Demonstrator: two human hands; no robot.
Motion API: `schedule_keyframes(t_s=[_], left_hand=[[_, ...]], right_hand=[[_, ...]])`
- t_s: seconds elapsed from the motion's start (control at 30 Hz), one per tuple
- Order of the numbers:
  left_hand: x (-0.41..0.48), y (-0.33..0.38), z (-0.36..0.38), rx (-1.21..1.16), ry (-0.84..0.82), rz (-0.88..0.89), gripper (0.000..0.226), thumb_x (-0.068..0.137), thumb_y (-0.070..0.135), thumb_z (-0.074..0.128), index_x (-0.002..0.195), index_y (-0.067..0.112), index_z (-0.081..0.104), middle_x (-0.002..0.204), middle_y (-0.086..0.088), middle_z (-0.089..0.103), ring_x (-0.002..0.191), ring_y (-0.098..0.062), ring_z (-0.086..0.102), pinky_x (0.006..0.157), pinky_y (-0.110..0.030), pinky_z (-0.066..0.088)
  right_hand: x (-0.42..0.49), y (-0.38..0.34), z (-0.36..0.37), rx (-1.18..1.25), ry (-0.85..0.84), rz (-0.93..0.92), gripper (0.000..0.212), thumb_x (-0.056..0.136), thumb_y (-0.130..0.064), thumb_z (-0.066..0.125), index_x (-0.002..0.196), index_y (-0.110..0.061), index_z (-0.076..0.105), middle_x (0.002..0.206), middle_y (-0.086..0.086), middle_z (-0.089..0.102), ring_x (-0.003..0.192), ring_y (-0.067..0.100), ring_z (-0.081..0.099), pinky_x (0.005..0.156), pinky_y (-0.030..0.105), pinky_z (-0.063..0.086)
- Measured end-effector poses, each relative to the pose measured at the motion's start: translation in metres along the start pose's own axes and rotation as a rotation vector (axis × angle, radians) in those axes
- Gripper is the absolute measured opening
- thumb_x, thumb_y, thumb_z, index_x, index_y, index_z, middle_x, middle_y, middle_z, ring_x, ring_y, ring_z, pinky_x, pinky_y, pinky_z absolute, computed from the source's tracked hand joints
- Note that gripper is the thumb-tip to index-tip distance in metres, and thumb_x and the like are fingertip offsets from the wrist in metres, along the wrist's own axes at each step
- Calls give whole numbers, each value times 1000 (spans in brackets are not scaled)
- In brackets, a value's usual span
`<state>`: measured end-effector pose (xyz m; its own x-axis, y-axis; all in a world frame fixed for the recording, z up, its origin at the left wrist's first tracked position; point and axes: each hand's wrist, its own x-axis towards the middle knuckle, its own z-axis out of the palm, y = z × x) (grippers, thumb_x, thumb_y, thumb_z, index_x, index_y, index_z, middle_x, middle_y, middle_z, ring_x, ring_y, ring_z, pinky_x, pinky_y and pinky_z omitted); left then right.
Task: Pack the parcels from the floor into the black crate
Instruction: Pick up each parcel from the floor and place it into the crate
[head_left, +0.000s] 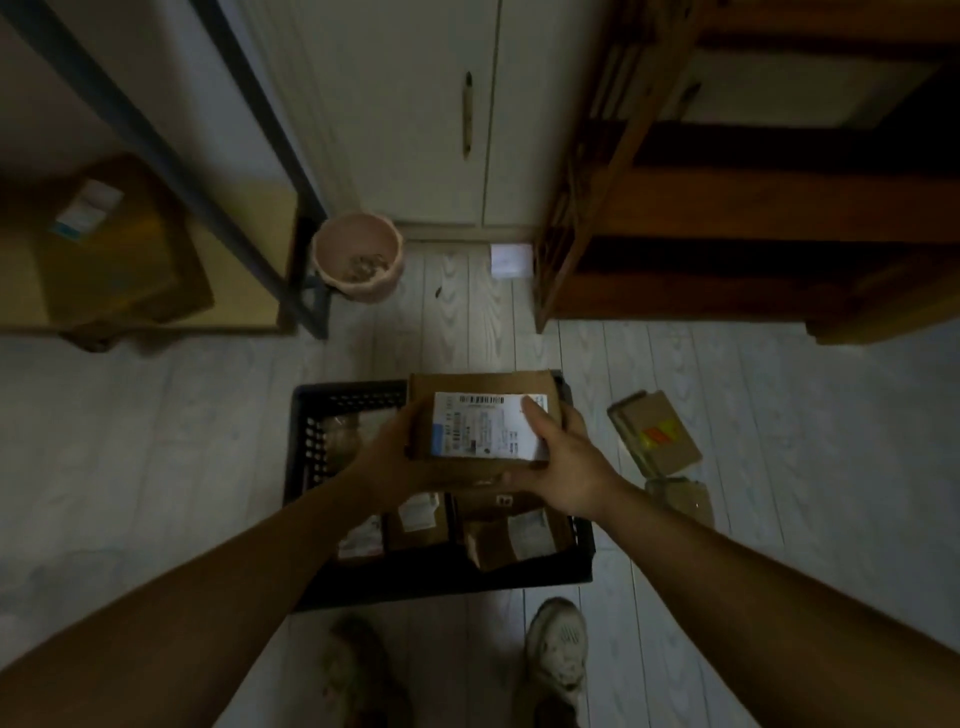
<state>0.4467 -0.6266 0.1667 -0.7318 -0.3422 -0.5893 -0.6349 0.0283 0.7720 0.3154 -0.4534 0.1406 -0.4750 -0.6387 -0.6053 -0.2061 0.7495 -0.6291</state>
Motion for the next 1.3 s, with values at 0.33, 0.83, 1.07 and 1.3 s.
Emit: schedule_keyframes(t_s=[0.33,0.83,1.07,1.3], left_hand=[[126,-154,87,19,72,-178,86,83,0,65,148,28,17,115,4,48,115,-18,48,87,-37,52],[156,-222,121,325,39,-214,103,81,13,69,150,33,-3,152,-10,21,135,-33,36,101,-42,44],[140,-184,88,513,-103,-179,93,81,37,68,149,37,6,153,-10,24,136,-34,32,107,-49,38],[9,-25,50,636,-65,-179,74,91,23,59,150,16,15,157,-10,16,143,-27,20,112,-33,21]], right_hand=[[111,131,73,-262,-101,93,101,84,-37,68,151,-31,-8,154,9,-4,138,32,21,116,42,26],[120,174,130,-533,5,196,71,98,-49,36,153,-19,3,157,22,-10,142,41,8,114,49,19],[110,148,96,-333,-181,340,77,95,-55,42,152,-32,-5,158,11,-18,145,39,-5,117,51,8],[-9,70,-2,-313,-128,272,74,95,-59,38,153,-26,5,160,9,-6,147,32,2,119,44,10]])
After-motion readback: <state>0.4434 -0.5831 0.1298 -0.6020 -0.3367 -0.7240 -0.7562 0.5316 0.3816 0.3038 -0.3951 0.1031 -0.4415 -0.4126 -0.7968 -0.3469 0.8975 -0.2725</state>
